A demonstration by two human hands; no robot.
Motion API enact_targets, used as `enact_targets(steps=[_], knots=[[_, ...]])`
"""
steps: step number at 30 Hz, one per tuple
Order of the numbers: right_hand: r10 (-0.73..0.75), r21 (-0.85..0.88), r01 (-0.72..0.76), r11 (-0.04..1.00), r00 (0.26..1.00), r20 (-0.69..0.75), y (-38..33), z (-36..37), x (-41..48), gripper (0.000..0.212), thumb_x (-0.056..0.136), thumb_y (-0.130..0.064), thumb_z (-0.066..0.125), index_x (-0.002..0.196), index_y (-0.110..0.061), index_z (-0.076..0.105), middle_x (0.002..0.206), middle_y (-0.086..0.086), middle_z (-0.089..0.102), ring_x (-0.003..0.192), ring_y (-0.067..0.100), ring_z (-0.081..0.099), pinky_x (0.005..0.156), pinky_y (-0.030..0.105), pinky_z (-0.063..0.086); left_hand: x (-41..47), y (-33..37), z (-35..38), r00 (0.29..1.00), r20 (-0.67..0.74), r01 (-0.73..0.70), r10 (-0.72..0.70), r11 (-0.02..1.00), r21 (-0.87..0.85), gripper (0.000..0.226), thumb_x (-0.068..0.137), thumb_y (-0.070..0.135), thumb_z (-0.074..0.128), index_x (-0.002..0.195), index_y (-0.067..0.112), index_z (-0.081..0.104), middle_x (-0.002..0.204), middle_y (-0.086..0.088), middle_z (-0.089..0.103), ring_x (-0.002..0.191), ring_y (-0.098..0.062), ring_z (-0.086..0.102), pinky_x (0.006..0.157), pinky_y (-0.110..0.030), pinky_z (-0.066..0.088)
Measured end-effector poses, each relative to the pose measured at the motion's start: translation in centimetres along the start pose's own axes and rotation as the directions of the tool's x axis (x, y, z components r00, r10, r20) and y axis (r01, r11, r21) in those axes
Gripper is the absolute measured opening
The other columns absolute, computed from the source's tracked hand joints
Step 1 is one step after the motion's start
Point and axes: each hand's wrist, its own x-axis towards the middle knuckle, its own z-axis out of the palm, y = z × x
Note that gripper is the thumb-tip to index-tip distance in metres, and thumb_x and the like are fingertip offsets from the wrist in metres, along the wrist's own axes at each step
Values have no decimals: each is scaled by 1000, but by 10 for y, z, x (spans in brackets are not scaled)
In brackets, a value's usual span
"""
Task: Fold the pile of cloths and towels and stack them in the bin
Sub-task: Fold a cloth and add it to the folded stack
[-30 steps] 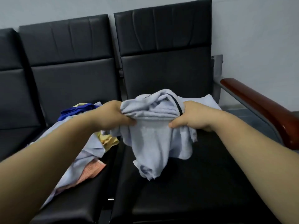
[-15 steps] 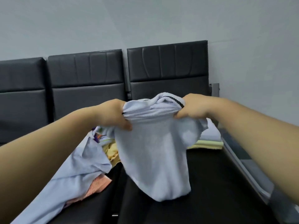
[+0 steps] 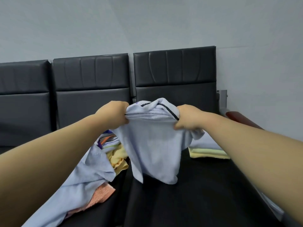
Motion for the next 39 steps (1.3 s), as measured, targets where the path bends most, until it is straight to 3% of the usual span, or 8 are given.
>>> enact_targets(steps=[8, 11, 14, 20, 24, 31, 35, 39], knots=[[-46, -81, 16, 997, 922, -385, 3, -5, 6, 21, 92, -38, 68, 89, -23, 54, 85, -5, 62, 76, 22, 60, 60, 35, 44, -4, 6, 11, 969, -246, -28, 34, 999, 27, 16, 88, 18, 55, 82, 19, 40, 77, -2, 55, 70, -31, 54, 55, -35, 36], [-47, 4, 49, 999, 975, -215, 18, 5, -20, 20, 90, -33, 76, 100, -25, 61, 88, -5, 66, 64, 15, 60, 55, 32, 45, -24, 19, 18, 999, 3, -41, 41, 997, -60, 17, 83, 26, 66, 85, 21, 50, 79, 1, 61, 72, -23, 58, 57, -34, 43], [-99, 49, 98, 994, 995, 30, 44, 34, -43, 30, 82, -41, 83, 106, -31, 68, 95, -9, 73, 86, 13, 70, 78, 33, 56, -50, 31, 40, 954, 277, -98, 112, 993, -66, 21, 75, 32, 77, 89, 25, 63, 76, 5, 67, 70, -17, 63, 60, -29, 52], [76, -51, -59, 997, 867, 493, 96, 122, -77, 74, 51, -88, 76, 106, -38, 72, 98, -14, 76, 93, 11, 71, 93, 38, 57, -87, 39, 123, 691, 708, -106, 146, 989, -100, 40, 67, 50, 83, 82, 20, 63, 76, 3, 69, 71, -18, 66, 71, -33, 57], [75, -44, -61, 997, 855, 513, 102, 145, -84, 64, 56, -77, 71, 97, -28, 71, 96, -6, 74, 92, 18, 70, 91, 40, 58, -95, 36, 170, 657, 734, -41, 173, 980, -194, 45, 63, 54, 86, 85, 18, 69, 87, -2, 75, 84, -22, 72, 73, -35, 58], [150, 16, -179, 984, 871, 468, 111, 165, -76, 39, 76, -55, 78, 93, -21, 69, 98, 5, 73, 84, 19, 65, 80, 36, 54, -102, 43, 201, 800, 586, 88, 127, 942, -325, 59, 84, 77, 58, 81, 19, 50, 81, 5, 58, 77, -13, 53, 71, -33, 42], [261, -96, -253, 963, 774, 577, 114, 167, -70, 54, 60, -64, 80, 93, -22, 70, 92, -3, 74, 84, 19, 70, 83, 36, 58, -100, 37, 197, 653, 751, 232, 97, 918, -320, 59, 94, 75, 43, 106, 24, 69, 117, 5, 65, 110, -15, 58, 99, -35, 41], [228, -33, -322, 946, 591, 774, 108, 160, -78, 64, 58, -55, 89, 111, -22, 75, 105, -3, 80, 102, 22, 76, 103, 46, 56, -100, 25, 198, 563, 817, 100, 126, 971, -218, 50, 93, 72, 49, 91, 25, 65, 109, 6, 64, 103, -14, 57, 96, -36, 43]])
